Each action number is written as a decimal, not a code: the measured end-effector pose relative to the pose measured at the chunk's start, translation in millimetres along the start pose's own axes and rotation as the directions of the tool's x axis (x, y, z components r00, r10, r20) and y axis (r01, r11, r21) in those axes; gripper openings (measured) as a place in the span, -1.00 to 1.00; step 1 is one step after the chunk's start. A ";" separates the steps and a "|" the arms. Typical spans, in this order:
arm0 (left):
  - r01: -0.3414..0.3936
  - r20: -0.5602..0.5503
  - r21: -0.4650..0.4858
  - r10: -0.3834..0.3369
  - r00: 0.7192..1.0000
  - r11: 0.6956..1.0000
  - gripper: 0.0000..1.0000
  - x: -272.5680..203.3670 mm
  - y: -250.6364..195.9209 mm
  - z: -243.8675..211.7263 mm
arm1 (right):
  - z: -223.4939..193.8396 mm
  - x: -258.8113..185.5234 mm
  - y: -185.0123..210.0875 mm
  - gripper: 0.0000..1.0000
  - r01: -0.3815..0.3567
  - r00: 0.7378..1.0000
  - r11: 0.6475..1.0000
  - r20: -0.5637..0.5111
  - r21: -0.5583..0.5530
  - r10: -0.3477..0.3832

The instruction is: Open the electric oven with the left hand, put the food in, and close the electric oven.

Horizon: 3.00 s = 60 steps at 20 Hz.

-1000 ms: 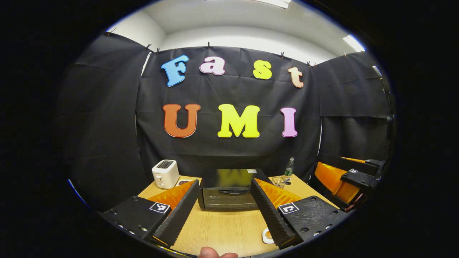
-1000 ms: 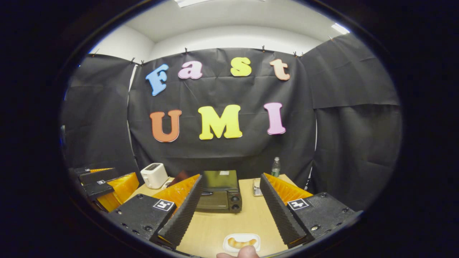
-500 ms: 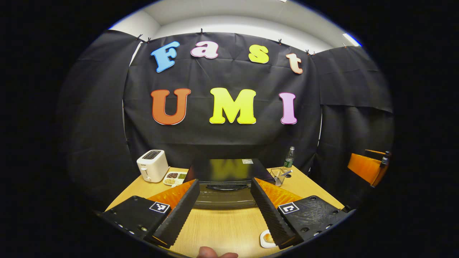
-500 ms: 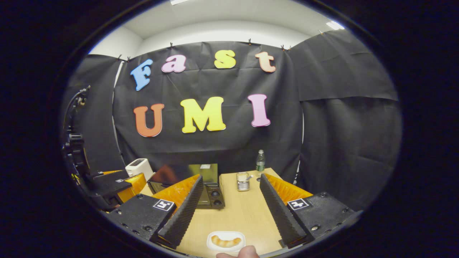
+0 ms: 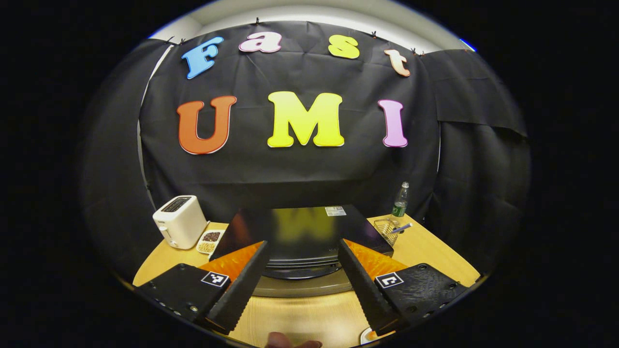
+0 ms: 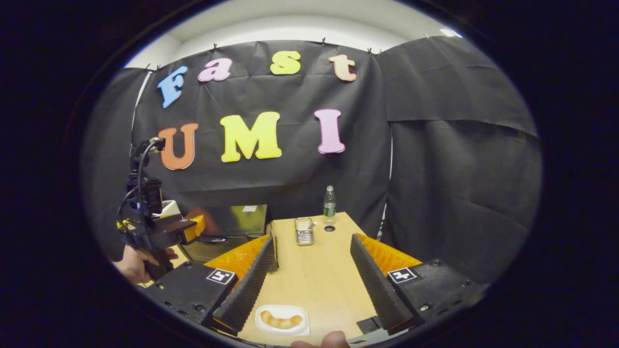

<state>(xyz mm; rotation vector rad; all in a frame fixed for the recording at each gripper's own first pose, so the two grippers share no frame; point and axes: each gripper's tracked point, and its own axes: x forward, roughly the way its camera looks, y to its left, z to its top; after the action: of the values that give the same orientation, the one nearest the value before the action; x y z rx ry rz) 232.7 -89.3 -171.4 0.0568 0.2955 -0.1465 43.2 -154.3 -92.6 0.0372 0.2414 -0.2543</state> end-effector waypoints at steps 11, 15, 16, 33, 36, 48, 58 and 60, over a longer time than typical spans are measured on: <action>-0.028 -0.122 0.006 0.028 0.992 1.000 0.89 43.1 10.4 -52.2 | -7.6 16.3 -12.8 0.96 0.035 0.998 0.999 -0.047 -0.026 -0.036; -0.029 -0.121 0.018 0.031 0.992 0.999 0.92 44.7 16.0 -55.1 | -14.1 13.3 -12.9 0.99 0.043 0.998 0.999 -0.054 -0.025 -0.044; -0.029 -0.125 0.015 0.030 0.992 0.999 0.93 44.3 15.9 -55.7 | -17.6 12.5 -12.8 1.00 0.043 0.997 0.999 -0.060 -0.020 -0.044; -0.012 -0.226 0.005 0.013 0.974 1.000 0.94 -21.3 5.1 -93.5 | -29.2 -25.0 -11.0 1.00 0.043 0.997 0.999 -0.062 0.026 -0.041; 0.001 -0.273 -0.026 -0.008 0.962 1.000 0.92 -40.2 1.0 -115.8 | -35.3 -32.1 -12.7 0.97 0.040 0.997 0.999 -0.068 0.024 -0.038; -0.005 -0.516 -0.136 -0.066 0.854 0.991 0.91 -67.1 -5.0 -229.7 | -53.6 -48.0 -14.6 1.00 0.027 0.993 1.000 -0.113 0.005 -0.026; -0.007 -0.530 -0.093 -0.043 0.847 0.996 0.91 -67.1 -3.9 -242.9 | -64.6 -38.7 -5.6 0.96 -0.013 0.988 1.000 -0.155 -0.002 0.012; -0.011 -0.534 -0.099 -0.044 0.844 0.995 1.00 -66.6 -3.7 -245.0 | -68.8 -37.0 -3.6 0.96 -0.022 0.986 1.000 -0.167 -0.001 0.021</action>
<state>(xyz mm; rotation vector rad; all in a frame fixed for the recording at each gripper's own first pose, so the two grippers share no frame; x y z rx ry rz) 99.1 -65.1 -385.9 -0.0043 0.8675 -0.1304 -8.4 -144.2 -150.5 0.0580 0.4078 -0.2293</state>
